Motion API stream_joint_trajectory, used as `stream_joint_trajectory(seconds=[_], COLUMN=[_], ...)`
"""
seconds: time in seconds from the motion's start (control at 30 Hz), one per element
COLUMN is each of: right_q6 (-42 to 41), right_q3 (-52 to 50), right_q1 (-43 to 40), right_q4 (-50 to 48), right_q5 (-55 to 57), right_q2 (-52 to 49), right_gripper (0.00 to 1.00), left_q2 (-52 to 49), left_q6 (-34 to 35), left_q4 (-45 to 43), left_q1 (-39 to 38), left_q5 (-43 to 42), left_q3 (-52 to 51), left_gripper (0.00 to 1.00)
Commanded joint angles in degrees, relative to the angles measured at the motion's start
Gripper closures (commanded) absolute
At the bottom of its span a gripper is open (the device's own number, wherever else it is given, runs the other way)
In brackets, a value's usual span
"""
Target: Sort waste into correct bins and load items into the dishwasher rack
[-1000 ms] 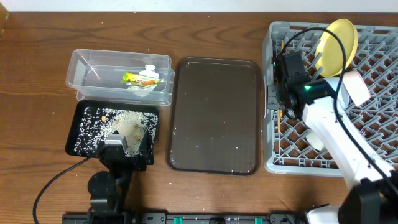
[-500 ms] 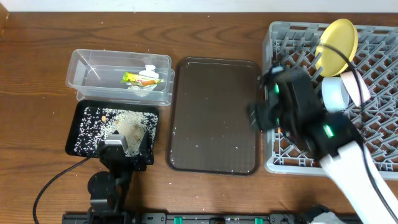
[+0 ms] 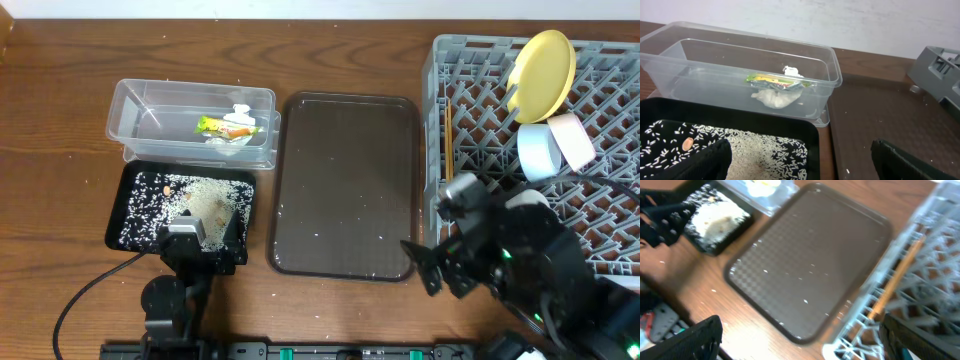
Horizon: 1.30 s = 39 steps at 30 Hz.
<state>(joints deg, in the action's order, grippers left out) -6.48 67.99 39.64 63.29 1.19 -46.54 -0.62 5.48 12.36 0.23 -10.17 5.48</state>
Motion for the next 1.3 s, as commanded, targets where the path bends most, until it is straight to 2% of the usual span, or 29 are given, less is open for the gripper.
stream_joint_trajectory(seconds=[0.0, 0.1, 0.23, 0.4, 0.53, 0.9, 1.1, 1.27], right_q6=[2.32, 3.48, 5.73, 5.7, 5.7, 3.32, 3.34, 3.34], right_q3=[0.11, -0.68, -4.81, -16.72, -26.8, -53.24, -62.49, -64.26], right_q1=[0.52, -1.64, -9.88, -22.23, -27.15, -28.59, -28.76, -28.74], right_q4=[1.11, -0.11, -6.47, -16.46, -21.53, -35.85, -44.63, -50.99], right_q5=[6.73, 10.64, 9.73, 2.58, 0.5, -0.63, -0.61, -0.61], right_q2=[2.21, 5.31, 10.69, 18.47, 25.42, 45.57, 46.27, 46.27], right_gripper=[0.01, 0.01, 0.01, 0.01, 0.01, 0.01, 0.01, 0.02], left_q2=[0.39, 0.39, 0.39, 0.39, 0.39, 0.39, 0.39, 0.39], left_q6=[-0.94, -0.94, -0.94, -0.94, -0.94, -0.94, -0.94, -0.94], left_q4=[0.37, 0.35, 0.35, 0.37, 0.35, 0.35, 0.35, 0.35], left_q1=[0.2, 0.2, 0.2, 0.2, 0.2, 0.2, 0.2, 0.2], left_q5=[-0.33, -0.33, -0.35, -0.35, -0.33, -0.35, -0.35, -0.33], left_q3=[-1.4, -1.4, -1.4, -1.4, -1.4, -1.4, -1.4, -1.4], left_gripper=[0.09, 0.09, 0.08, 0.09, 0.09, 0.08, 0.09, 0.08])
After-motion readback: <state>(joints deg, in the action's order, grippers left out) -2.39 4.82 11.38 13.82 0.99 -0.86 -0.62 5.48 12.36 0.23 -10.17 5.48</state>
